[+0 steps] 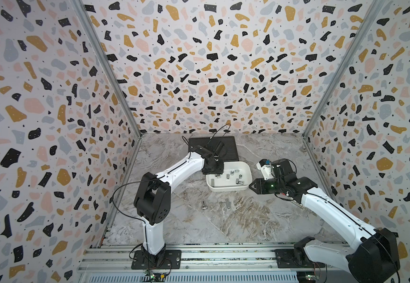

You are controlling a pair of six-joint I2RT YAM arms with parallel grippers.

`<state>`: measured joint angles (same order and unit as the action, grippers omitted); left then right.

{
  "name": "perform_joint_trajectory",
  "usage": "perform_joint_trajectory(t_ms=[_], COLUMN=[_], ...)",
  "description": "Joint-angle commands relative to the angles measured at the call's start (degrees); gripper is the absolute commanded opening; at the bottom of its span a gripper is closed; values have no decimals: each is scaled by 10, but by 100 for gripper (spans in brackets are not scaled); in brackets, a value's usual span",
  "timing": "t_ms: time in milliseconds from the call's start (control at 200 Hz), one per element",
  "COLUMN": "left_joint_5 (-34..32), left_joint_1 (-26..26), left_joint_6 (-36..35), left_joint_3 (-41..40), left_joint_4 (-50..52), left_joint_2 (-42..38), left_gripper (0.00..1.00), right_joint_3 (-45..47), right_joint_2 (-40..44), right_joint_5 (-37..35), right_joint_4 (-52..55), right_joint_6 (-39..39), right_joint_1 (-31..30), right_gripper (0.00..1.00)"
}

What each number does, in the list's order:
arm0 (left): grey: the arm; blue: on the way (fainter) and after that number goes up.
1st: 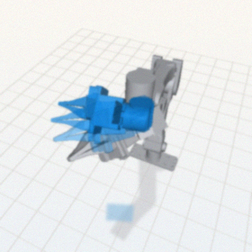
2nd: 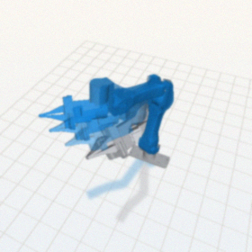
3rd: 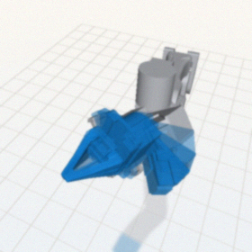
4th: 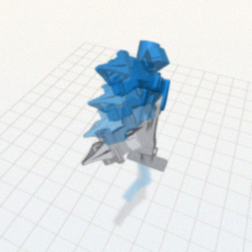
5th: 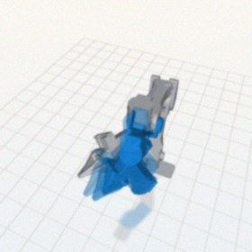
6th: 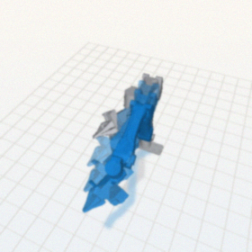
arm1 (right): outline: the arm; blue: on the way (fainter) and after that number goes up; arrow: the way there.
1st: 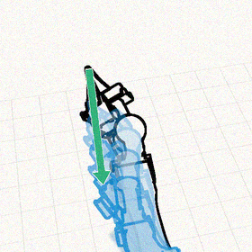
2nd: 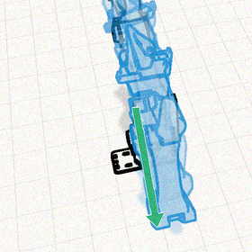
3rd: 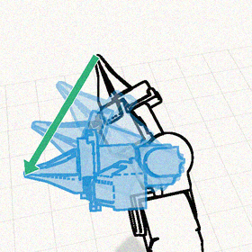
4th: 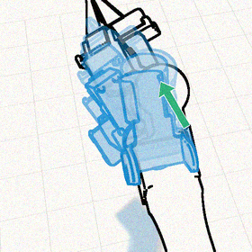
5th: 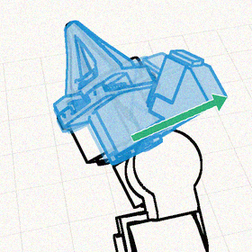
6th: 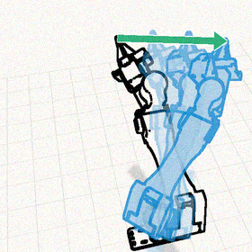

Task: Put the socket on the desktop into the storage box
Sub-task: Pick up the socket head at the center of the board.

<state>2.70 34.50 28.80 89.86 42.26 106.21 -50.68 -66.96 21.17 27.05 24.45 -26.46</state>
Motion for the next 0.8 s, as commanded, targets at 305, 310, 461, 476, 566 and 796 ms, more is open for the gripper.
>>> perform_joint_trajectory(t_ms=[305,310,461,476,566,796], left_joint_5=[22,23,57,61,87,133], left_joint_1=[-4,-4,-9,-10,-17,-23], left_joint_6=[-15,-15,-21,-21,-23,-19], left_joint_3=[-110,-112,-173,-181,-222,-322], left_joint_4=[-34,-35,-60,-63,-75,-94], left_joint_2=[-120,-121,-182,-188,-229,-324], left_gripper=[45,46,47,48,49,50], right_joint_3=[1,1,-6,-6,-16,-33], right_joint_2=[11,11,7,5,-7,-27], right_joint_5=[-4,-5,2,3,7,-10], right_joint_4=[28,28,39,39,54,74], right_joint_6=[8,8,9,9,8,13], right_joint_1=[2,2,2,2,1,-24], right_gripper=[40,40,43,43,45,46])
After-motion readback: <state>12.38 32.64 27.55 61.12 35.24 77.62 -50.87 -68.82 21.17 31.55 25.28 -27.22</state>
